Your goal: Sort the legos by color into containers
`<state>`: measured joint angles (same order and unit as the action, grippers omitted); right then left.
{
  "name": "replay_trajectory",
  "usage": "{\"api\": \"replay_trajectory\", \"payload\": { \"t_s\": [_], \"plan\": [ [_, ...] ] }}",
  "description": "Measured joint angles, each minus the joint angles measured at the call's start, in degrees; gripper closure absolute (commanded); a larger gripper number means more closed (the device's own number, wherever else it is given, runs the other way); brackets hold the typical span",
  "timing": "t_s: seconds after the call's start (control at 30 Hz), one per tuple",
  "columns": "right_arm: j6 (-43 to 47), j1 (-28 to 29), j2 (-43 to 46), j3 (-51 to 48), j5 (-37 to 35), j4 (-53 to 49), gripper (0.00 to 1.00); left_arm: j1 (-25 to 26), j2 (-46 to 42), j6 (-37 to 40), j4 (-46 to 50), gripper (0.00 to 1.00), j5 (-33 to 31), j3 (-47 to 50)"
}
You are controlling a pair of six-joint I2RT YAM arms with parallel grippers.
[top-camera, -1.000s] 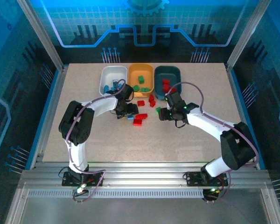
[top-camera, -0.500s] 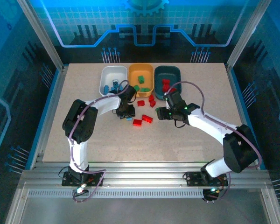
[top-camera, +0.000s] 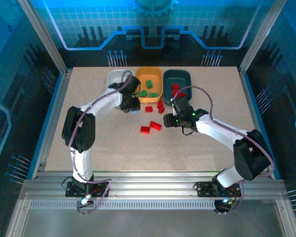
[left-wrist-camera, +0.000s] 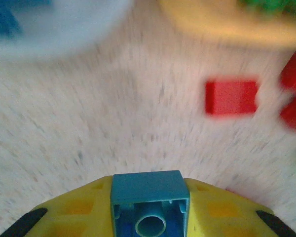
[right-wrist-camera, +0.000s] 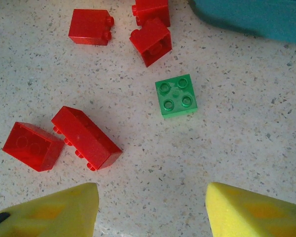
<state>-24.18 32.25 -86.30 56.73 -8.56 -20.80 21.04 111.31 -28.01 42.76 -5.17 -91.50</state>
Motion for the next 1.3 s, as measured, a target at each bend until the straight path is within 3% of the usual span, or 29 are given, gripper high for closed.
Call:
{"api": "replay_trajectory", "payload": {
  "t_s": [0.3, 0.6, 0.87, 1.1, 1.23, 1.3],
  "plan": [
    [0.24, 0.0, -0.04, 0.0, 0.02, 0.0, 0.39, -15.1, 3.43, 2.69, 1.9, 0.72, 2.86, -14.62],
    [0.44, 0.0, -0.42, 0.42, 0.22, -0.26, 0.38, -19.61, 12.76, 3.56, 5.11, 0.57, 8.22, -25.03],
    [0.7, 0.0, -0.33, 0.66, 0.2, -1.09, 0.38, -20.57, 19.04, 4.2, 6.71, 0.47, 11.52, -30.32],
    [2.8, 0.94, -1.22, 2.36, 0.72, -2.56, 0.34, -20.55, 18.12, 3.87, 6.6, 0.37, 14.51, -28.48],
    [6.36, 4.17, -8.76, 9.66, 1.09, -3.54, 0.33, -20.55, 6.19, 1.86, 0.74, 0.21, 17.07, -13.33],
    [8.0, 6.27, -13.18, 12.33, 1.09, -3.58, 0.32, -20.55, -4.59, -0.11, -3.65, 0.16, 18.8, -1.36]
  ]
}}
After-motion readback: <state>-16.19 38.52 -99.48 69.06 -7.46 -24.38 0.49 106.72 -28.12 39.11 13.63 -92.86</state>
